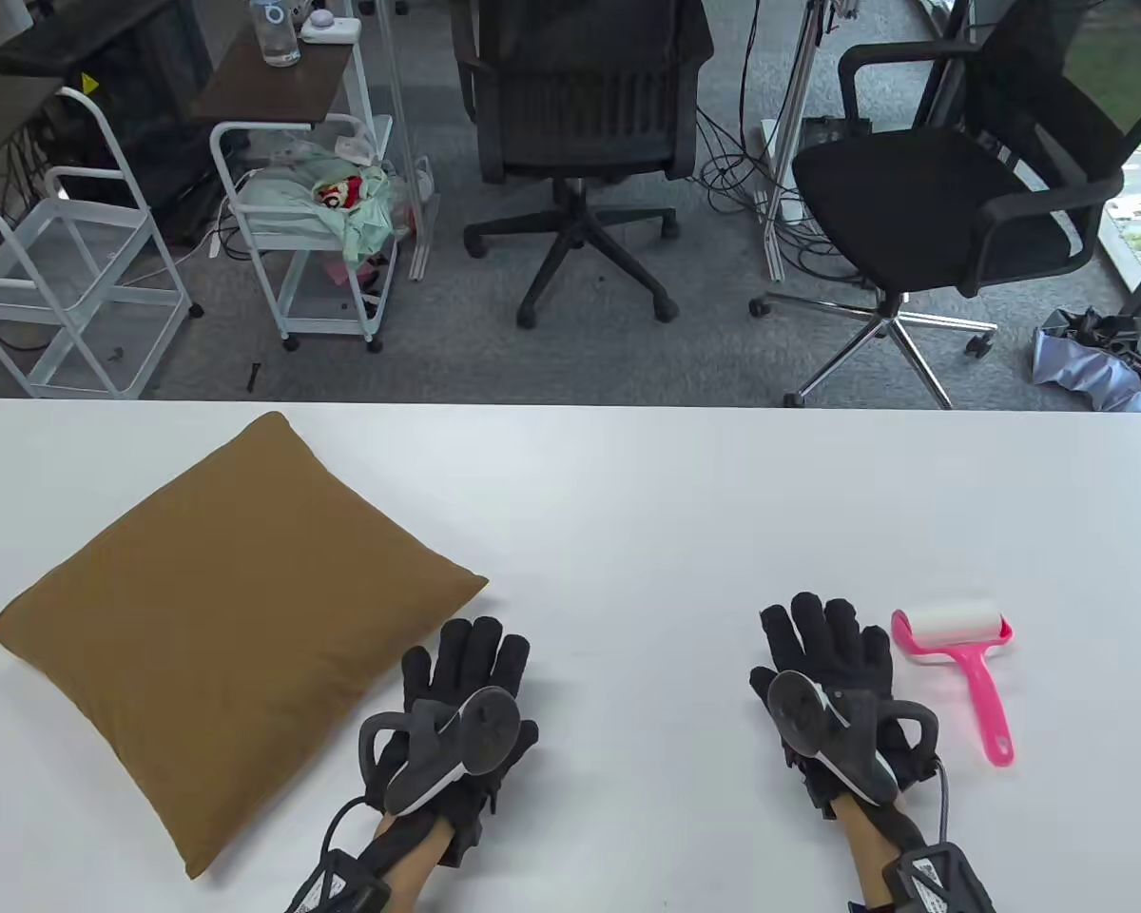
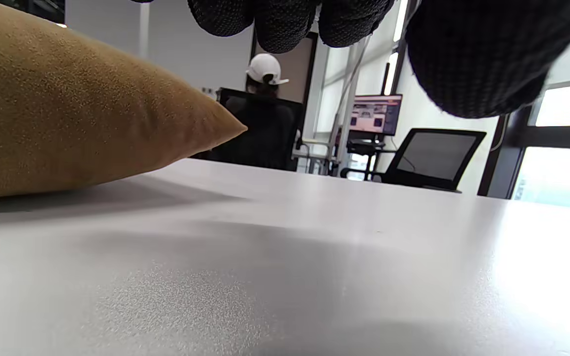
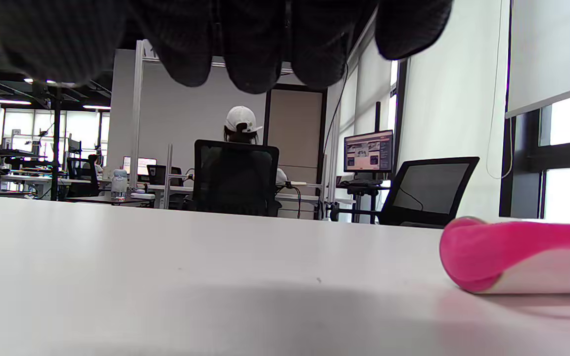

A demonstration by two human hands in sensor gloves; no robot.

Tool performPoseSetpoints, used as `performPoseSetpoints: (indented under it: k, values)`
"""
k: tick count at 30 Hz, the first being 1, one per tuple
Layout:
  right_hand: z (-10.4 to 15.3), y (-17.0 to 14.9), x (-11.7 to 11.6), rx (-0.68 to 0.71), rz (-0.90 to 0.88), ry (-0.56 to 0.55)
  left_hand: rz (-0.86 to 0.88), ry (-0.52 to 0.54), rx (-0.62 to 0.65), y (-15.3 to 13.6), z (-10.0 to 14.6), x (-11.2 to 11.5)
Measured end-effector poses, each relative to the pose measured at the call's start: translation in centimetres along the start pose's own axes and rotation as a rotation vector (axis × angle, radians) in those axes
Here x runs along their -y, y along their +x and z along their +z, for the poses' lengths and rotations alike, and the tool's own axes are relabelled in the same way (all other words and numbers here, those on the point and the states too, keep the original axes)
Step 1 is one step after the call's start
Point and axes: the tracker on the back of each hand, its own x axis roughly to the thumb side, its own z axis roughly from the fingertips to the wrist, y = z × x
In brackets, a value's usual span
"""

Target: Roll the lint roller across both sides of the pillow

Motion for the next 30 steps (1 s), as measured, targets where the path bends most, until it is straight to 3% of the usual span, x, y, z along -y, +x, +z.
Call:
performPoseSetpoints:
  k: [21, 30]
  values:
    - [0.4, -0.4, 0.6, 0.009, -0.027, -0.01, 0.01, 0.077, -0.053, -1.0, 0.8, -2.0]
    - [0.6, -0.3, 0.4, 0.017, -0.058, -0.001, -0.055, 0.173, -0.292, -5.3, 1.0, -4.9]
